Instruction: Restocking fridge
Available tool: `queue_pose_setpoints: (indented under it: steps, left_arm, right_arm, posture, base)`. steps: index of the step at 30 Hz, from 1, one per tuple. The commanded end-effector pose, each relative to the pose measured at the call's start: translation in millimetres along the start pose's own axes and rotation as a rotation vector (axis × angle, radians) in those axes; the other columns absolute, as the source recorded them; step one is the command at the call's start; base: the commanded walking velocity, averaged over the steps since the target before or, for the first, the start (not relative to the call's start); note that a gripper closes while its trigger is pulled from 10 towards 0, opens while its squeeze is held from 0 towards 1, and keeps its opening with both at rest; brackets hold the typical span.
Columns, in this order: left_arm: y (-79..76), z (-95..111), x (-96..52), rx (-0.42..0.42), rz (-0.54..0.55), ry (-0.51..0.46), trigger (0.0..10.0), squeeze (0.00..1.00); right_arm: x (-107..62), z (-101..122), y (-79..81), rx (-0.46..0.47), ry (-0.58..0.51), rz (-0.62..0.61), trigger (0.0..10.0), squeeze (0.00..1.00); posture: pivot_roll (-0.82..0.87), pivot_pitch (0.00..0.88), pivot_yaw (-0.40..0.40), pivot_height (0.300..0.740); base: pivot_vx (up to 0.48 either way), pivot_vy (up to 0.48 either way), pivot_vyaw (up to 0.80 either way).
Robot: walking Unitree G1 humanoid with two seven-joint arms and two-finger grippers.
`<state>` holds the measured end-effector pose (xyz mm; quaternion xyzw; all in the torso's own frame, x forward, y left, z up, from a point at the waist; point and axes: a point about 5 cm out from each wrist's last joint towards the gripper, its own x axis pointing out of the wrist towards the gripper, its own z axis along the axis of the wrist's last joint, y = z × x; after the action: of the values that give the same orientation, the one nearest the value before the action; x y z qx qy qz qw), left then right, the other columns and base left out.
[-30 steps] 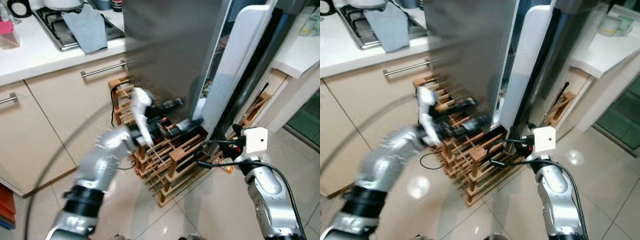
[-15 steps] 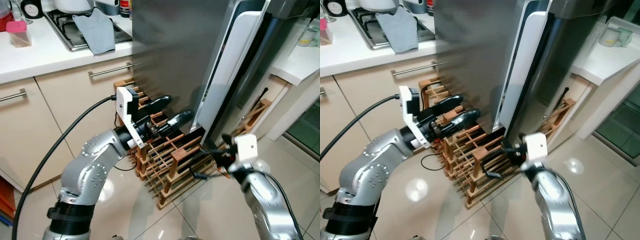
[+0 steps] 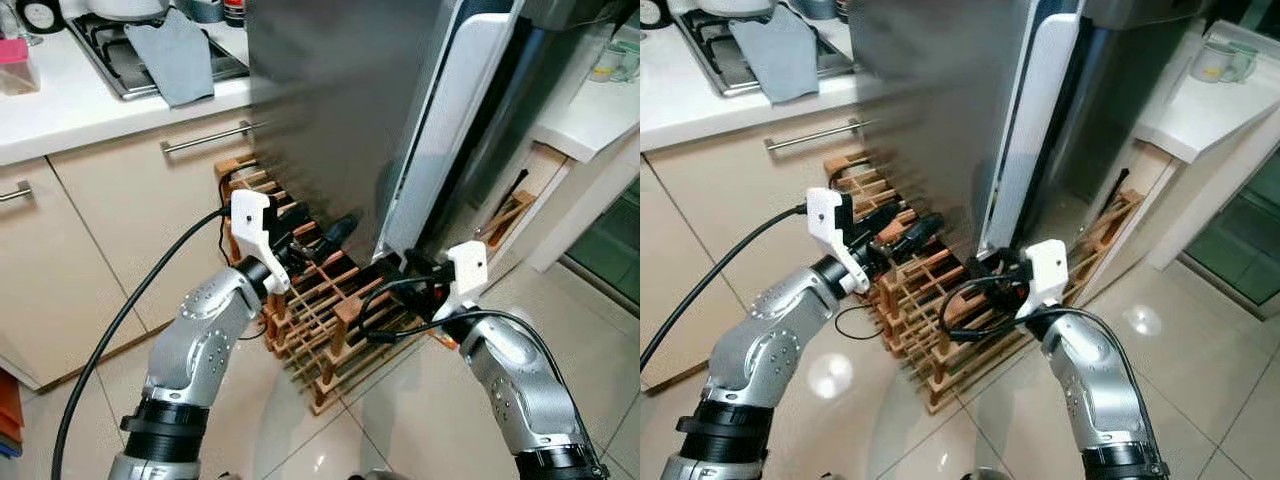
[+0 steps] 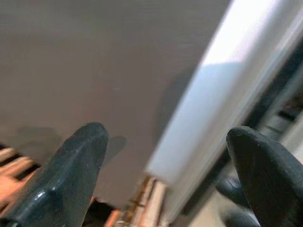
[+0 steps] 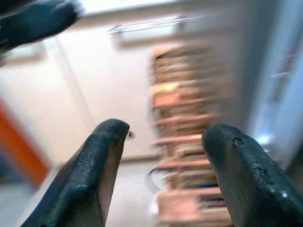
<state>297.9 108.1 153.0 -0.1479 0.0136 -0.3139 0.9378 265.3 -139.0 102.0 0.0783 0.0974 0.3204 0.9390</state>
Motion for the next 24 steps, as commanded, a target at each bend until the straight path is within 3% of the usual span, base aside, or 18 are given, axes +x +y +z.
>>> queue_pose_setpoints:
  steps: [1,4,7,9,12,13,16,22,24]
  left_arm:
    - [2.9,0,-2.2,0.004,0.019,-0.003,10.0,0.00]
    - [2.6,-2,-5.1,-0.003,0.024,-0.002,10.0,0.00]
    - [-0.1,-6,-3.5,0.007,0.013,0.011,10.0,0.00]
    - [2.2,-9,-2.1,0.033,0.025,0.022,10.0,0.00]
    - [28.1,-25,-3.4,0.141,0.215,0.109,10.0,0.00]
    - [28.1,-25,-3.4,0.141,0.215,0.109,10.0,0.00]
    - [56.7,-42,-14.3,0.182,0.413,0.206,10.0,0.00]
    - [65.0,-45,-17.9,0.232,0.489,0.229,10.0,0.00]
    - [62.6,-44,-14.9,0.250,0.478,0.215,10.0,0.00]
  right_arm:
    - [-6.1,3,4.6,0.017,0.033,0.056,10.0,0.00]
    - [-13.8,1,12.9,0.045,0.091,0.143,10.0,0.00]
    - [-0.6,7,17.7,0.032,0.068,0.170,10.0,0.00]
    - [11.5,12,12.0,0.025,0.037,0.124,10.0,0.00]
    - [31.7,18,-2.6,-0.034,0.008,0.010,10.0,0.00]
    - [31.7,18,-2.6,-0.034,0.008,0.010,10.0,0.00]
    - [49.5,30,-17.7,-0.082,-0.022,-0.079,10.0,0.00]
    - [60.3,40,-39.0,-0.142,-0.035,-0.176,10.0,0.00]
    - [51.0,46,-63.7,-0.215,-0.030,-0.326,10.0,0.00]
  posture:
    - [-0.03,0.000,-0.090,0.740]
    - [-0.03,0.000,-0.089,0.740]
    - [-0.03,0.000,-0.084,0.740]
    - [-0.03,0.000,-0.076,0.740]
    - [-0.03,0.000,-0.071,0.740]
    - [-0.03,0.000,-0.071,0.740]
    - [-0.02,0.000,-0.075,0.740]
    - [0.02,0.000,-0.101,0.740]
    - [0.02,0.000,-0.107,0.740]
  base:
    - [0.000,0.000,0.00]
    - [0.000,0.000,0.00]
    - [0.000,0.000,0.00]
    - [0.000,0.000,0.00]
    - [0.000,0.000,0.00]
    - [0.000,0.000,0.00]
    - [0.000,0.000,0.00]
    - [0.000,0.000,0.00]
    - [0.000,0.000,0.00]
